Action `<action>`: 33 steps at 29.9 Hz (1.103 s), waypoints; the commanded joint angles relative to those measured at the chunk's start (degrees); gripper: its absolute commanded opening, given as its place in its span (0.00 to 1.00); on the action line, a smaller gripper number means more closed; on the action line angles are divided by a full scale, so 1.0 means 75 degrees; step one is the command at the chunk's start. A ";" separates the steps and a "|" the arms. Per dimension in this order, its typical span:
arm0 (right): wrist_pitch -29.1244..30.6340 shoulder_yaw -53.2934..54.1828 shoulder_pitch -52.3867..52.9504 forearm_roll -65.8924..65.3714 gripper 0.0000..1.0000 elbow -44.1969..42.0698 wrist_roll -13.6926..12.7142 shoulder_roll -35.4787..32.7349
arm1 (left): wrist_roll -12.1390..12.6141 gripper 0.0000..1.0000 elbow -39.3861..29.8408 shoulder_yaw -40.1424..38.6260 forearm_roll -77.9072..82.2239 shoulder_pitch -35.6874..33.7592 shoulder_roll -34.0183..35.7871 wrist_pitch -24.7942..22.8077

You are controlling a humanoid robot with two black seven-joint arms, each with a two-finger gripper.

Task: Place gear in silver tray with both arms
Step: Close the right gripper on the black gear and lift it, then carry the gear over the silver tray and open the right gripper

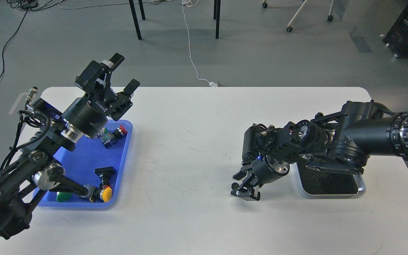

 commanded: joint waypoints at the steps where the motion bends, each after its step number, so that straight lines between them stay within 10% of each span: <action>1: -0.0001 0.0001 -0.0011 0.0011 0.32 -0.0015 -0.0001 0.0000 | 0.0000 0.97 -0.0011 0.0000 0.0000 0.0001 0.0000 0.0000; 18: -0.0036 0.0082 0.0351 0.0069 0.12 0.0020 -0.0001 -0.0374 | 0.0000 0.97 -0.0058 0.0012 0.0000 0.0001 0.0000 0.0012; 33: 0.0035 -0.0410 0.0787 -0.0423 0.15 0.0970 -0.0001 -0.4170 | 0.0000 0.97 -0.0081 0.0059 0.0012 0.0013 -0.0269 0.0036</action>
